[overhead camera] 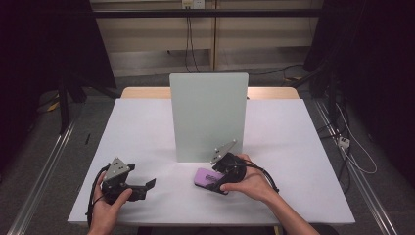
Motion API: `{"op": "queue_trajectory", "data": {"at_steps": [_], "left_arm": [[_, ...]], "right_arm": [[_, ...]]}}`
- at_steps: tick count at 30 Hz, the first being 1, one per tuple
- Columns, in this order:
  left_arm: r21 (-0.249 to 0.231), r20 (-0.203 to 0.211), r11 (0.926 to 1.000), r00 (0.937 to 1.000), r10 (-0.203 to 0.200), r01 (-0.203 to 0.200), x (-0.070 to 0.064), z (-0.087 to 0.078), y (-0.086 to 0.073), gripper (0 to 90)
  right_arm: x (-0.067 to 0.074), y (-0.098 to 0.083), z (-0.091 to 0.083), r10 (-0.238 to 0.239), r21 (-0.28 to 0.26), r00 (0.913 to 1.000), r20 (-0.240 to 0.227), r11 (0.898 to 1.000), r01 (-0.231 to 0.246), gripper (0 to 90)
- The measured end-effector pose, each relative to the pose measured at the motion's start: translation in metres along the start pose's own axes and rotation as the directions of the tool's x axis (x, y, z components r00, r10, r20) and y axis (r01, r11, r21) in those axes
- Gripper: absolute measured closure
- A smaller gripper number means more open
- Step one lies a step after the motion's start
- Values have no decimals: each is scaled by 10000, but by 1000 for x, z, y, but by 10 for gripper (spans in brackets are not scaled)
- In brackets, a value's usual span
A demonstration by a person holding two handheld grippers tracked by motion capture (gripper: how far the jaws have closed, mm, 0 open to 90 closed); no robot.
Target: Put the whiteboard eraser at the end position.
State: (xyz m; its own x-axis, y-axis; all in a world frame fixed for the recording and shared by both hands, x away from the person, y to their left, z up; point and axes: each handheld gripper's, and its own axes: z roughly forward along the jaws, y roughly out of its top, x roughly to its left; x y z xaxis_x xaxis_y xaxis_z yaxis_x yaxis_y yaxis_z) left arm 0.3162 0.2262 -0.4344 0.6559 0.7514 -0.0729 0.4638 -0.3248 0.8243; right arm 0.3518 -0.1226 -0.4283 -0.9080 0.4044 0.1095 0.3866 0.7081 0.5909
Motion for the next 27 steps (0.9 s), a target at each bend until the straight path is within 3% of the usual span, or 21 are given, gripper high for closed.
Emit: {"op": "queue_trajectory", "data": {"at_steps": [16,27], "left_arm": [[-14,-49,10000,10000,-59,59,1,0,0,56],[26,-145,9999,9998,-138,139,0,0,-1,56]], "right_arm": [[-4,-3,-6,407,-438,9989,241,9983,-397,125],[-7,-5,-14,711,-731,9956,604,9951,-666,109]]}}
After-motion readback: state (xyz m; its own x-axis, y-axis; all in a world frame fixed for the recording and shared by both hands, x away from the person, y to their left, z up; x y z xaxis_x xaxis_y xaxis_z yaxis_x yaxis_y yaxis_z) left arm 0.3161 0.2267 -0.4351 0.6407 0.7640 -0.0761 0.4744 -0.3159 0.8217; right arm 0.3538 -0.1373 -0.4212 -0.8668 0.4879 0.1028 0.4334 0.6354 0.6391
